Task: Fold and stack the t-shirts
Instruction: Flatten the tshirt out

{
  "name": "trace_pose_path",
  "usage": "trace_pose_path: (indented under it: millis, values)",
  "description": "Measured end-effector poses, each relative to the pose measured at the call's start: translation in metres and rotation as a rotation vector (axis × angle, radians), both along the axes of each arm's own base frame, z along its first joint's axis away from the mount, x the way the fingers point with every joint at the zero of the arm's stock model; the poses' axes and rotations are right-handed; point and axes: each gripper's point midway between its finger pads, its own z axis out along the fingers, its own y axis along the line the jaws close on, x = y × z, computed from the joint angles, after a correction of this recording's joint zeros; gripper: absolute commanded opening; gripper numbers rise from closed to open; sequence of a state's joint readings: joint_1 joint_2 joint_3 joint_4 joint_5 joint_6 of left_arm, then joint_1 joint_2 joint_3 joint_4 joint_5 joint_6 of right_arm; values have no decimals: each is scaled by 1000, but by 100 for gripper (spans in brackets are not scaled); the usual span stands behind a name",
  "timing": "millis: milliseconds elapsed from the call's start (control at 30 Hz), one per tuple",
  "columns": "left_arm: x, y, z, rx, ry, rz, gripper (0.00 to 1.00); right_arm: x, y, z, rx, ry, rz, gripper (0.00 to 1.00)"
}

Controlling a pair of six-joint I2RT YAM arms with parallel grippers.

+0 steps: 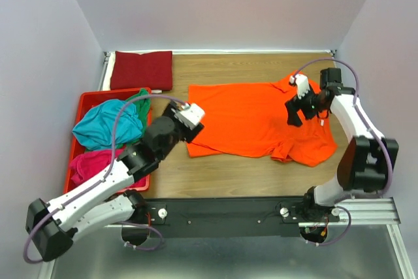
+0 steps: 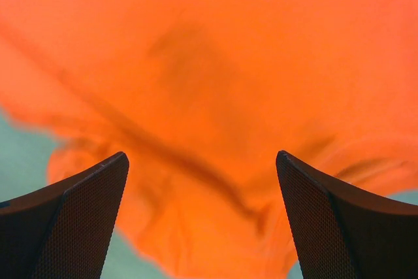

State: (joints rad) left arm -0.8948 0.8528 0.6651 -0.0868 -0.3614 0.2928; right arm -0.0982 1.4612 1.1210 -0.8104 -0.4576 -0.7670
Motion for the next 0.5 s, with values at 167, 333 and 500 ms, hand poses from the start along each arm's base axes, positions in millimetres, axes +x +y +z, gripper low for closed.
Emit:
trace_pose_path:
  millis: [167, 333, 500]
  values:
    - [61, 28, 27, -171, 35, 157, 79, 91, -7, -16, 40, -57, -122, 100]
    - [115, 23, 25, -234, 124, 144, 78, 145, -27, -29, -12, -104, -225, 100]
    - [126, 14, 9, -226, 172, 105, 77, 197, -48, -31, -39, -188, -380, 100]
